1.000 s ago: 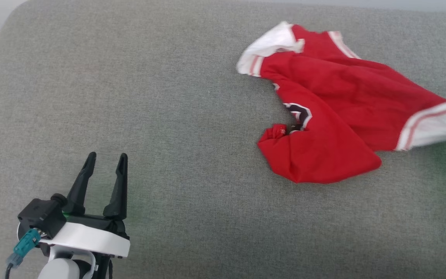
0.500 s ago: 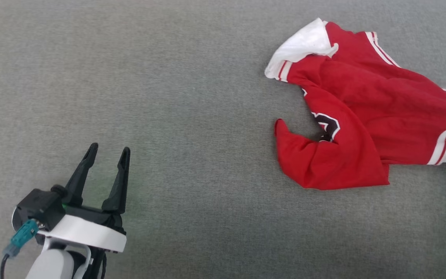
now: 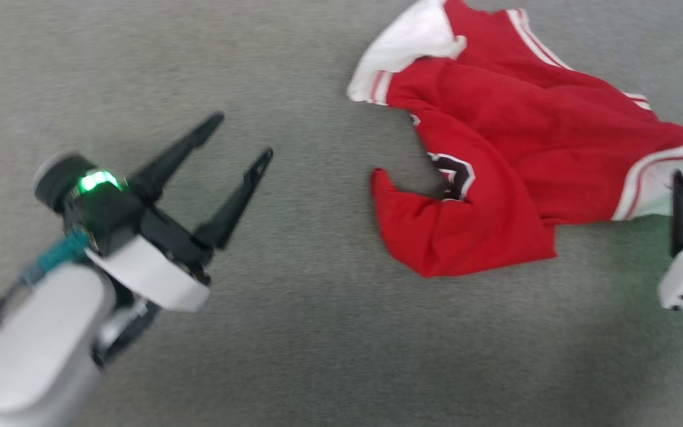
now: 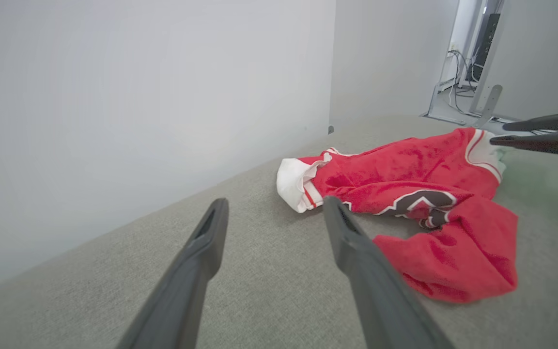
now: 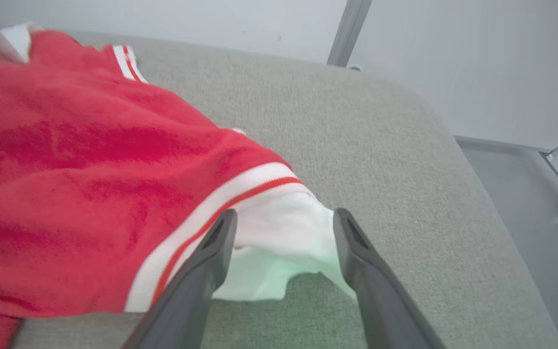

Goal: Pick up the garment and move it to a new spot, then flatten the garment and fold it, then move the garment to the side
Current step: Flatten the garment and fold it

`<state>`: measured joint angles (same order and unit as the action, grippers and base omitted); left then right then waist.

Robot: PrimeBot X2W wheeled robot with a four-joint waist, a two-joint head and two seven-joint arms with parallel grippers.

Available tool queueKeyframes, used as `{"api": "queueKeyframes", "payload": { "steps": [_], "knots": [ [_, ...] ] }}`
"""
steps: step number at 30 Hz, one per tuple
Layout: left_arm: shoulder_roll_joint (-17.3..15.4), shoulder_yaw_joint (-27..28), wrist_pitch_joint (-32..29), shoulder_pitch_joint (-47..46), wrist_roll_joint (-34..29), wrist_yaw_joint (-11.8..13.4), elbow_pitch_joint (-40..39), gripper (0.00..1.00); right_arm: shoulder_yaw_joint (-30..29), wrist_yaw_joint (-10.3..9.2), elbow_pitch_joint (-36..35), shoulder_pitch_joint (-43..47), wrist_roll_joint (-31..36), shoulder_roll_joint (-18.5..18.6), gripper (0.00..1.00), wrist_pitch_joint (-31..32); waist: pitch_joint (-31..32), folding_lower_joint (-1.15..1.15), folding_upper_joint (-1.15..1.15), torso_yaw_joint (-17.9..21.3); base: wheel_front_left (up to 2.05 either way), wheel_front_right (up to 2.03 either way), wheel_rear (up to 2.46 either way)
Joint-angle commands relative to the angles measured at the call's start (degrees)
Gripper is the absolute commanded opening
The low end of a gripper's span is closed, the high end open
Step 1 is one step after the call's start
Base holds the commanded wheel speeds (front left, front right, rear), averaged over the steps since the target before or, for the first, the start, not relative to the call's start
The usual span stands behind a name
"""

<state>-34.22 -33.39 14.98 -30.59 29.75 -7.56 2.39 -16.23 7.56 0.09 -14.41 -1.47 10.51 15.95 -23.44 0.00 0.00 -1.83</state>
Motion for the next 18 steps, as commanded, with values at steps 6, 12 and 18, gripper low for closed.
{"api": "queueKeyframes", "payload": {
  "steps": [6, 12, 18],
  "knots": [
    [-11.1, -16.8, -5.7, -17.7, 10.3, 0.1, 1.3, 1.0, 3.8, -0.14, -4.0, 0.3, 1.1, -6.3, 1.0, -9.7, -3.1, 0.0, 0.0, 8.8, 0.0, 0.0, 0.0],
    [-15.3, -30.7, -17.7, -35.2, 22.3, 0.1, 2.7, 1.0, 9.0, -0.13, -3.7, 0.8, -1.2, -7.7, 1.0, -14.6, -5.6, 0.0, 0.0, 14.9, 0.0, 0.0, 0.0],
    [-16.8, -39.0, -29.7, -47.9, 28.4, 0.1, 6.7, 1.0, 13.5, -0.14, -1.0, 1.5, -5.3, -7.6, 1.0, -18.9, -7.9, 0.0, 0.0, 20.1, 0.0, 0.0, 0.0]
  ]
}}
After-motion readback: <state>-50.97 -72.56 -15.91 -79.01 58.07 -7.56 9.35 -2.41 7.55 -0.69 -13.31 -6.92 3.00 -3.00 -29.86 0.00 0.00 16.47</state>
